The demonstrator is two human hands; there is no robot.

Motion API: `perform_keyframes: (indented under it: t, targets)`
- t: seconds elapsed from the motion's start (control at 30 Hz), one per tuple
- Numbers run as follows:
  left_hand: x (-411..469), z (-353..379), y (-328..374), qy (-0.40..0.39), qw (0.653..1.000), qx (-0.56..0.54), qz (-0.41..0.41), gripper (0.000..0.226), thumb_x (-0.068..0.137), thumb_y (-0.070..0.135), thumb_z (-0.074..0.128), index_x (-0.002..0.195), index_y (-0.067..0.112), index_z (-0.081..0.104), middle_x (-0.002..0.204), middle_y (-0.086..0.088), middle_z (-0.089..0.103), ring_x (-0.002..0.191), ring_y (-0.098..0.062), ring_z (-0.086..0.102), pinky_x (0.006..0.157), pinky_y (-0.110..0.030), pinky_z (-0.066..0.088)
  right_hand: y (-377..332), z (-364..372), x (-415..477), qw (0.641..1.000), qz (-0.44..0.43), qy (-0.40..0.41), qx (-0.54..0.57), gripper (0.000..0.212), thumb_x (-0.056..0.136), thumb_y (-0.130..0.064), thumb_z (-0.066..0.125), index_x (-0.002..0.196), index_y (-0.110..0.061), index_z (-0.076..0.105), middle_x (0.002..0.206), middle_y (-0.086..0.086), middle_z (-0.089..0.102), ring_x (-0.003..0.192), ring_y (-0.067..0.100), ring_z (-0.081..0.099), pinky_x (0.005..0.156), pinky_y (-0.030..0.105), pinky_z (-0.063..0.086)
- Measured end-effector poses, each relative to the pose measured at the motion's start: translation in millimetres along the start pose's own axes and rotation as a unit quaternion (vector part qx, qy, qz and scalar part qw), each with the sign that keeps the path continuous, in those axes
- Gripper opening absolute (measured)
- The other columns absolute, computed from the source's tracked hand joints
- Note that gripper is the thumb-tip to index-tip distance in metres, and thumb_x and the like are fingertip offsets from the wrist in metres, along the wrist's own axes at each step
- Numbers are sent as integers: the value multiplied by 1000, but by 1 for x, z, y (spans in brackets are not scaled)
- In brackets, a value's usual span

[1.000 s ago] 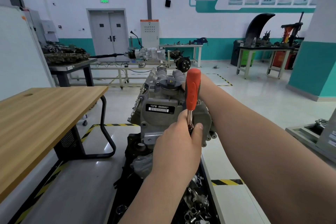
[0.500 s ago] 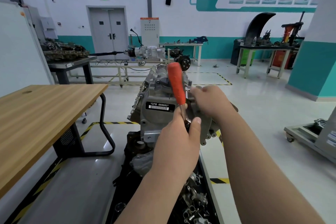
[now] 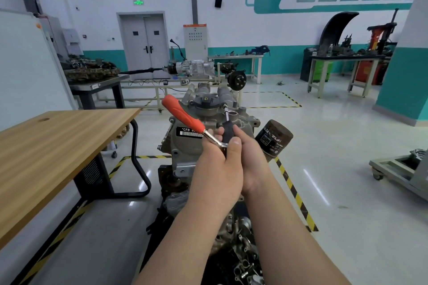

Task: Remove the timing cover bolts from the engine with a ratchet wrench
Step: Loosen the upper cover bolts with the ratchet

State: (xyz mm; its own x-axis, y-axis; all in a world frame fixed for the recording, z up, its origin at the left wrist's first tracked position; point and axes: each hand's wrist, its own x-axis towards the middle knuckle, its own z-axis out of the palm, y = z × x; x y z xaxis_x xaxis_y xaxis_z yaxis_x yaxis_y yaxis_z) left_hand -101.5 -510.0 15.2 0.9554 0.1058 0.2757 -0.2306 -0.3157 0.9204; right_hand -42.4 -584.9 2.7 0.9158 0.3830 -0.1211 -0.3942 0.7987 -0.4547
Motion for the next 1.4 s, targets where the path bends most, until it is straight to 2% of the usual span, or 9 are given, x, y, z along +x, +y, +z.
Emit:
perform_keyframes:
  t: [0.13, 0.3, 0.4, 0.53, 0.73, 0.83, 0.97, 1.13, 1.4]
  targets:
    - [-5, -1, 2, 8, 1000, -13, -27, 28, 99, 40, 41, 126, 38, 38, 123, -7, 64, 104, -27, 64, 80, -34, 50, 8, 2, 1, 1000, -3, -8, 7, 54, 99, -43, 44, 71, -5, 68, 66, 2, 58, 69, 13, 55, 75, 22, 47]
    - [-6, -3, -1, 11, 999, 21, -44, 33, 100, 36, 42, 132, 35, 37, 121, -5, 64, 99, -17, 63, 68, -24, 43, 13, 7, -2, 999, -19, 25, -22, 48, 101, -41, 42, 76, -6, 64, 66, 4, 56, 68, 12, 48, 71, 19, 40]
    - [-6, -9, -3, -2, 985, 170, -16, 47, 100, 37, 41, 143, 27, 27, 108, 3, 63, 86, -14, 60, 67, -28, 44, 14, 9, -5, 999, -29, 29, -29, 48, 102, -37, 41, 74, -7, 64, 62, 3, 59, 54, 14, 59, 55, 19, 52]
    - [-2, -15, 3, 8, 920, 384, 76, 49, 98, 36, 39, 142, 27, 20, 84, 7, 57, 76, -20, 58, 73, -36, 45, 14, 10, -5, 995, -47, 43, -74, 59, 104, -36, 41, 57, -12, 67, 51, -1, 59, 42, 12, 59, 40, 19, 45]
    - [10, -16, 6, 5, 875, 461, 148, 37, 98, 32, 39, 135, 35, 30, 126, 4, 57, 107, -22, 60, 86, -40, 37, 13, 19, 0, 998, -45, 3, -52, 14, 87, -22, 57, 75, -16, 52, 64, -3, 50, 55, 9, 51, 52, 20, 45]
    - [10, -18, 4, -3, 852, 500, 156, 50, 98, 32, 39, 145, 36, 24, 147, -1, 40, 120, -24, 52, 93, -41, 36, 8, 20, 0, 1000, -14, -16, -3, 39, 99, -36, 46, 76, -9, 62, 62, 2, 59, 52, 15, 61, 53, 20, 54]
    - [9, -18, 3, 12, 836, 512, 198, 57, 98, 32, 42, 149, 30, 17, 140, -4, 40, 114, -23, 55, 88, -37, 36, 2, 20, 3, 1000, -16, -10, -6, 53, 99, -38, 47, 65, -4, 69, 60, 2, 59, 52, 14, 60, 62, 21, 53]
    - [10, -16, 0, 5, 848, 498, 183, 70, 98, 49, 36, 152, 17, 4, 151, -1, 37, 117, -21, 57, 91, -37, 36, -2, 22, 3, 996, -29, 21, -86, 55, 100, -38, 44, 59, -7, 66, 55, 4, 61, 46, 16, 62, 46, 20, 52]
    - [5, -15, -3, 20, 944, 316, 95, 74, 90, 65, 35, 152, 34, 9, 116, -3, 62, 105, -23, 60, 74, -35, 46, -5, 26, -10, 990, -26, 47, -132, 54, 100, -37, 46, 56, -10, 58, 44, 3, 54, 34, 14, 55, 35, 17, 42]
